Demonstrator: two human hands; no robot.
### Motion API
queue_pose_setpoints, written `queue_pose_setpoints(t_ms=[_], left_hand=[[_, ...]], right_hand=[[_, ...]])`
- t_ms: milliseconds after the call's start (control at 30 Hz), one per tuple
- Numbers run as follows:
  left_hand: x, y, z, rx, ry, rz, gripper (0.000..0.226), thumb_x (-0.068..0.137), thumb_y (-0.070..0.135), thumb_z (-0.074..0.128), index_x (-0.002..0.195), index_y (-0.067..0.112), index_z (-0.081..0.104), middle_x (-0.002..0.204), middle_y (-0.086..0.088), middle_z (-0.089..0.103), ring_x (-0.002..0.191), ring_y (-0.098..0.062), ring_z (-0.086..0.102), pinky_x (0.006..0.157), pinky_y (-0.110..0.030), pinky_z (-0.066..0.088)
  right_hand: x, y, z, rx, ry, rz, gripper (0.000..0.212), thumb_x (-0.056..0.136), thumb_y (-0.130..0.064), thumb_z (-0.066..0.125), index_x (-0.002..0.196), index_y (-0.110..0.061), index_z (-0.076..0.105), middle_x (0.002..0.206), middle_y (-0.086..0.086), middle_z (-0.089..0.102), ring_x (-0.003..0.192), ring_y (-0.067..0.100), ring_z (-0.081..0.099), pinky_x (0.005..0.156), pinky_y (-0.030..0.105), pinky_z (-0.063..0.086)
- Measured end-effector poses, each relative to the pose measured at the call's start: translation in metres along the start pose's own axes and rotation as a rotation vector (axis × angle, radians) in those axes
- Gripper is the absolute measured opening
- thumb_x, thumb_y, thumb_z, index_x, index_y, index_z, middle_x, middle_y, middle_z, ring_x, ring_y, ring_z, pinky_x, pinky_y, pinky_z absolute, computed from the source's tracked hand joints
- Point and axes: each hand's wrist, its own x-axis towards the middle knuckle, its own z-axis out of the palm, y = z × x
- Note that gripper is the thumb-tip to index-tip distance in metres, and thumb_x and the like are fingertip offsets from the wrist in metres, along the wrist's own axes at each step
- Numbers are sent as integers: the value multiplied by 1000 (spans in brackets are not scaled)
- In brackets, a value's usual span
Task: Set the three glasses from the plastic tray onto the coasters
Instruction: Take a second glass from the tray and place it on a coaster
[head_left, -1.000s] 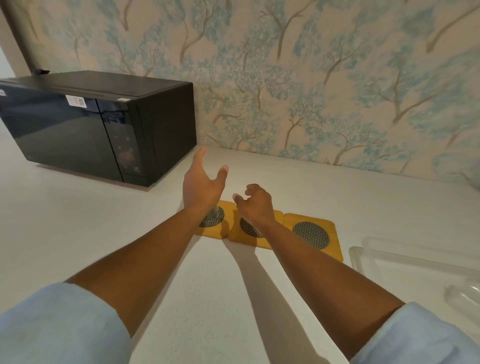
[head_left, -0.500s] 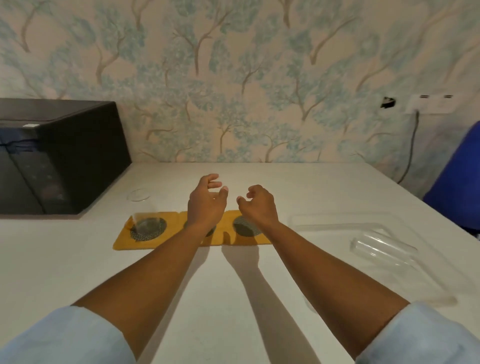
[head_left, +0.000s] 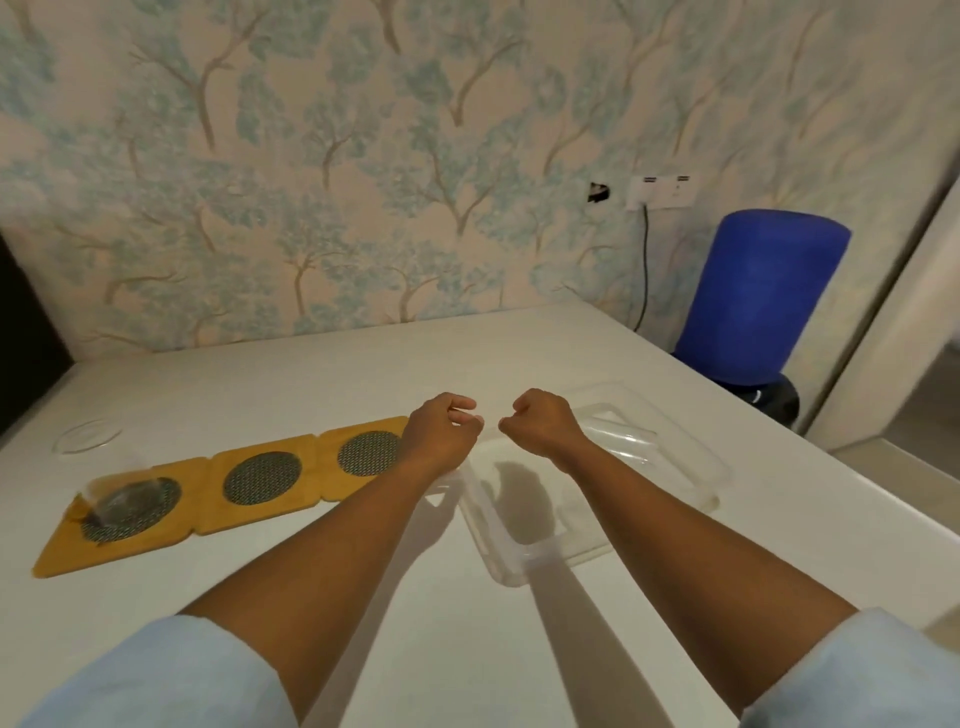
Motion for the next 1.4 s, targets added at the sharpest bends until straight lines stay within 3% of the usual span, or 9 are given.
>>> queue_pose_setpoints(t_ms=[33, 100, 233, 333, 400, 633, 867, 1000, 1400], left_hand=[[0, 3, 8, 7, -64, -18, 29, 86, 30, 67, 114, 24, 66, 103, 5, 71, 87, -14, 67, 80, -32, 55], [1, 10, 23, 36, -189, -57, 34, 84, 30, 70, 117, 21, 66, 108, 1, 71, 94, -18, 68, 87, -35, 55], [-2, 20, 50, 140, -379, -73, 48, 82, 35, 76, 124, 18, 62, 119, -3, 66, 101, -18, 66, 88, -31, 52], [-4, 24, 69, 184, -461, -59, 56, 80, 45, 76, 127, 17, 62, 125, -2, 65, 103, -18, 65, 89, -29, 52], [-6, 25, 80, 213, -514, -63, 62, 78, 50, 76, 129, 17, 60, 127, -3, 64, 103, -18, 66, 94, -32, 52], [-16, 23, 102, 219, -676, -100, 80, 75, 52, 77, 142, 17, 51, 136, -3, 59, 111, -21, 63, 98, -34, 51], [-22, 14, 106, 142, -651, -149, 67, 77, 41, 79, 135, 15, 56, 120, -2, 62, 105, -21, 61, 84, -31, 55], [-21, 11, 101, 151, -580, -161, 78, 76, 38, 81, 142, 19, 44, 126, -5, 59, 103, -24, 64, 94, -40, 56], [2, 23, 34, -167, -190, -18, 80, 68, 39, 87, 136, 19, 51, 120, 0, 62, 108, -16, 62, 84, -27, 51]], right_hand=[[-1, 7, -8, -73, -28, 8, 11, 79, -16, 60, 85, -8, 62, 87, 7, 61, 81, 25, 59, 64, 30, 44], [-2, 19, -21, -205, -100, 8, 20, 77, -9, 54, 60, -11, 44, 67, 6, 46, 66, 23, 44, 54, 30, 33], [-9, 36, -43, -499, -264, 11, 24, 79, -4, 45, 57, -8, 36, 62, 5, 39, 73, 24, 42, 54, 28, 31], [-14, 45, -53, -670, -383, 24, 25, 85, -8, 45, 91, 1, 68, 94, 14, 66, 95, 32, 62, 76, 33, 53], [-19, 51, -57, -751, -438, 16, 41, 84, -9, 47, 121, -5, 64, 121, 14, 66, 110, 29, 62, 91, 35, 53], [-21, 64, -52, -1000, -501, -30, 46, 86, -19, 57, 132, -18, 56, 123, 5, 66, 115, 25, 58, 99, 39, 37], [-18, 61, -51, -1062, -537, -154, 58, 86, -31, 61, 142, -29, 45, 129, 0, 62, 121, 24, 54, 99, 39, 36], [-16, 56, -51, -961, -528, -148, 75, 77, -22, 68, 145, -31, 40, 136, -2, 57, 125, 23, 51, 102, 38, 38], [-5, 35, -36, -496, -131, -271, 85, 66, -51, 73, 139, -18, 44, 135, 4, 56, 117, 26, 56, 85, 36, 47]])
